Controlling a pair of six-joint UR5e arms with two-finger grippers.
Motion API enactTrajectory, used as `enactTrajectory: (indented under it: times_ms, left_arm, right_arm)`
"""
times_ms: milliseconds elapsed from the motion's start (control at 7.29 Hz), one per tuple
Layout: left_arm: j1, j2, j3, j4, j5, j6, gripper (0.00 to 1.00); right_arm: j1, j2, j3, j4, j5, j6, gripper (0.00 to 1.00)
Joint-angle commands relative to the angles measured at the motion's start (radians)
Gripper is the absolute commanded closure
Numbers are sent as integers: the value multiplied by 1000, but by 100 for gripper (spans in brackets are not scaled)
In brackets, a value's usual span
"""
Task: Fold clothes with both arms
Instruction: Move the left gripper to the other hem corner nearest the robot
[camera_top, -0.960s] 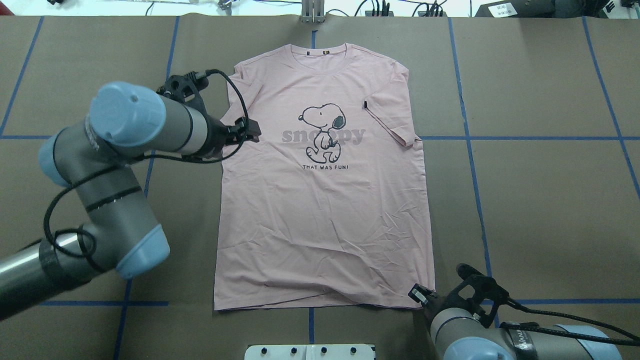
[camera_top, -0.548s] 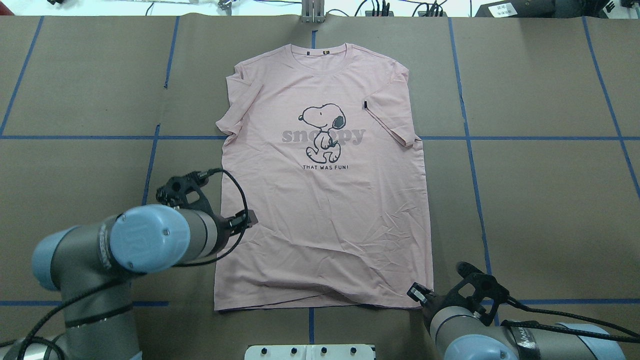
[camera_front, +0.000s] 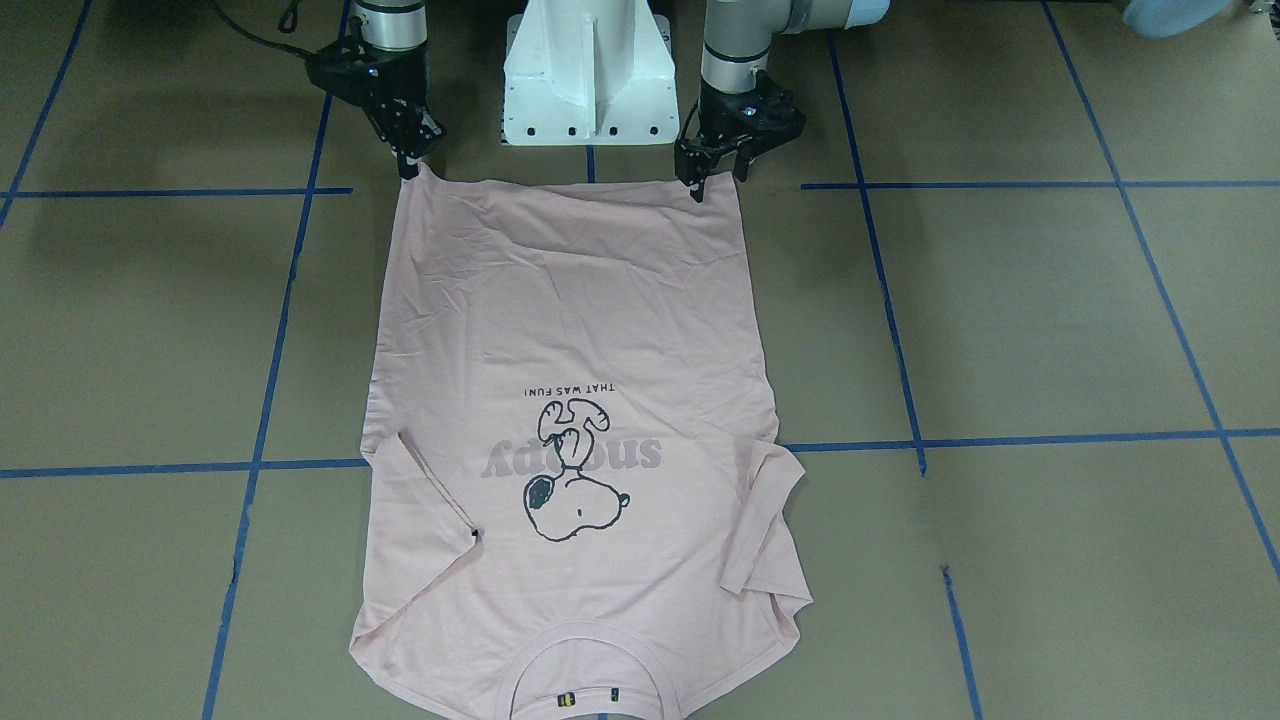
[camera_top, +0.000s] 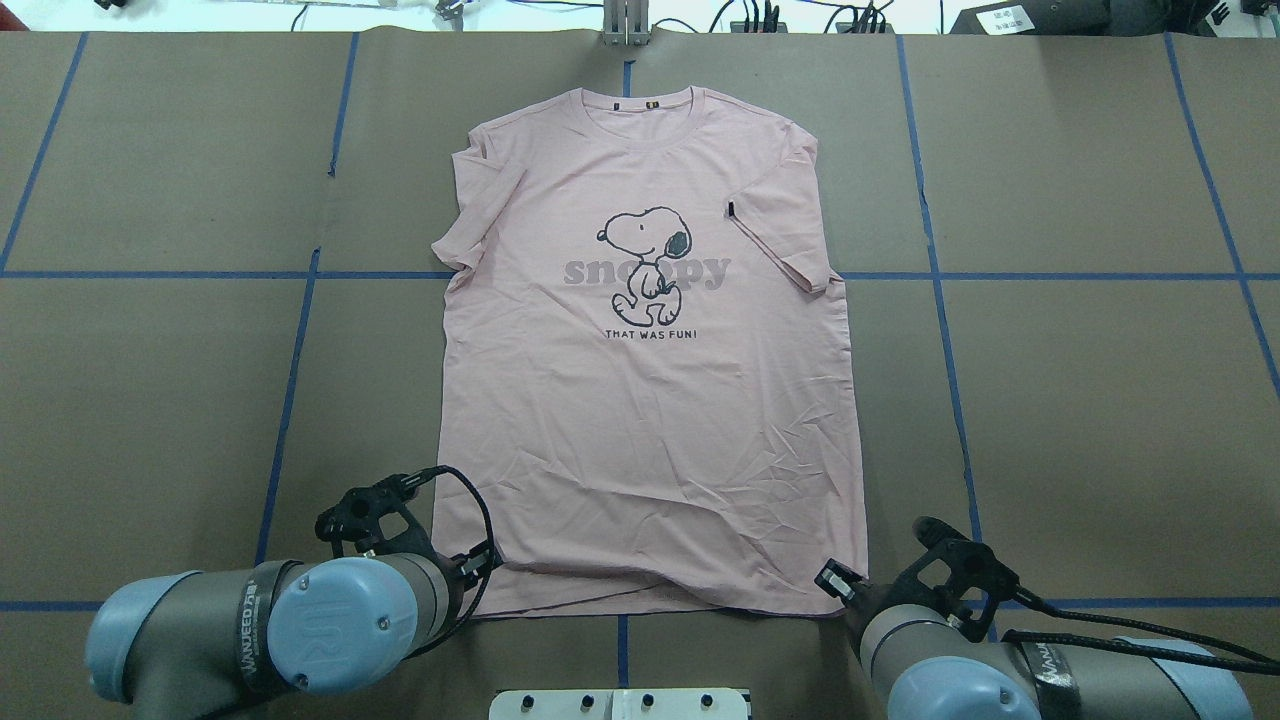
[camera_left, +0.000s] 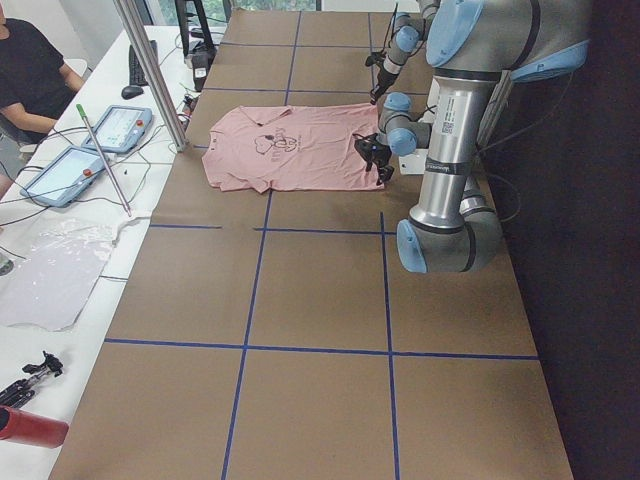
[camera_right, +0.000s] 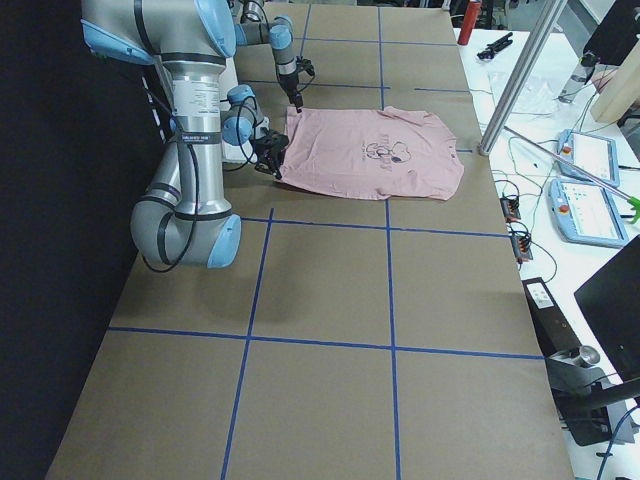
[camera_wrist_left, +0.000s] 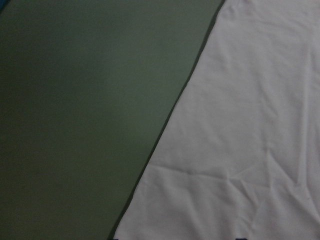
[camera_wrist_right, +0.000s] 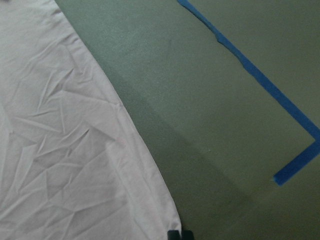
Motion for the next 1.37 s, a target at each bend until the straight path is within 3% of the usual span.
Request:
enactTrajectory:
  times_ms: [0, 137, 411, 823, 960, 1234]
  left_arm:
    - [41, 16, 3, 2, 0, -36, 28]
    - [42, 16, 1, 2, -1, -39, 37]
    - [42, 16, 3, 4, -1, -39, 100]
    - [36, 19, -46, 19, -1, -39, 100]
    - [41, 13, -122, 112, -1, -39, 100]
    - [62, 11, -227, 203, -41, -144, 100]
  right_arm:
    - [4, -4, 1, -1, 0, 0, 100]
    - [6, -4, 1, 1, 0, 0, 100]
    - [26, -11, 4, -1, 1, -2, 100]
    - [30, -11, 4, -1, 1, -9, 100]
    - [32, -12, 22, -1, 1, -9, 100]
    - [-46, -91, 164, -25, 4, -9, 100]
